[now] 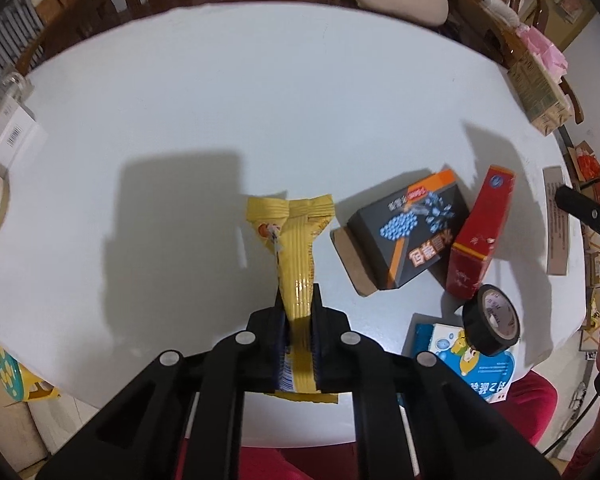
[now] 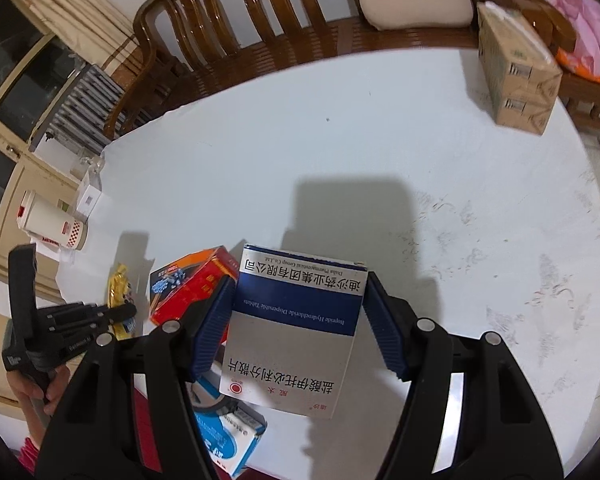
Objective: Collect trash
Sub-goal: 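Carry the medicine box and yellow wrapper down toward the plastic bag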
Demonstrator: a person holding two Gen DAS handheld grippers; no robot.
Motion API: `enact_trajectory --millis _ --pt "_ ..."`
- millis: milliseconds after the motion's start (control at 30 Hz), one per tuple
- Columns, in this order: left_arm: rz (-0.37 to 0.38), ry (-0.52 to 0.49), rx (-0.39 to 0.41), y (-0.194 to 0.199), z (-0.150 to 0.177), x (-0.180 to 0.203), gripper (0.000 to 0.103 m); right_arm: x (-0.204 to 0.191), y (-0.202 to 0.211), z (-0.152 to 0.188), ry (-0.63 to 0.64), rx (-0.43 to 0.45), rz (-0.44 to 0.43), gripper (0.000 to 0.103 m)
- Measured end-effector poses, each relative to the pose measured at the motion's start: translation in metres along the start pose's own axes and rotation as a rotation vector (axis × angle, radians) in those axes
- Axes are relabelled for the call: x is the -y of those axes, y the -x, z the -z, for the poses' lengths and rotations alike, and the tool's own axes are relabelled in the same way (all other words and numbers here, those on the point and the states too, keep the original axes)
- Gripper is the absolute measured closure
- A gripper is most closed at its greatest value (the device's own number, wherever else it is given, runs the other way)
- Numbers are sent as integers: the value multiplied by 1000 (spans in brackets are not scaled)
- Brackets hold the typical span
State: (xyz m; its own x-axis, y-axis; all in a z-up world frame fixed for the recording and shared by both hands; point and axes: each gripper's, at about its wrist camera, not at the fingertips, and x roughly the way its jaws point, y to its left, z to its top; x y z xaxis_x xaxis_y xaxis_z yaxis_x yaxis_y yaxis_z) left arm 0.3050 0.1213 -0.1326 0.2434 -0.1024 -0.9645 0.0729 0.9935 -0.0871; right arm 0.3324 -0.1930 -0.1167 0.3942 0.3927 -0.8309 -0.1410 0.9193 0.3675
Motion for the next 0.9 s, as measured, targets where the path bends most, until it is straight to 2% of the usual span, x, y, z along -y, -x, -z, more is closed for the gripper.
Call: enact_trajectory --millis 267,533,633,900 --pt "-14 -79 140 47 17 31 92 -27 51 23 98 97 33 39" --pt "10 -179 242 100 56 71 92 -64 104 61 187 164 35 39" --pt "17 -209 266 114 74 80 92 -75 119 79 207 179 40 39" --pt "28 -271 275 120 119 98 92 -104 149 133 280 204 64 39"
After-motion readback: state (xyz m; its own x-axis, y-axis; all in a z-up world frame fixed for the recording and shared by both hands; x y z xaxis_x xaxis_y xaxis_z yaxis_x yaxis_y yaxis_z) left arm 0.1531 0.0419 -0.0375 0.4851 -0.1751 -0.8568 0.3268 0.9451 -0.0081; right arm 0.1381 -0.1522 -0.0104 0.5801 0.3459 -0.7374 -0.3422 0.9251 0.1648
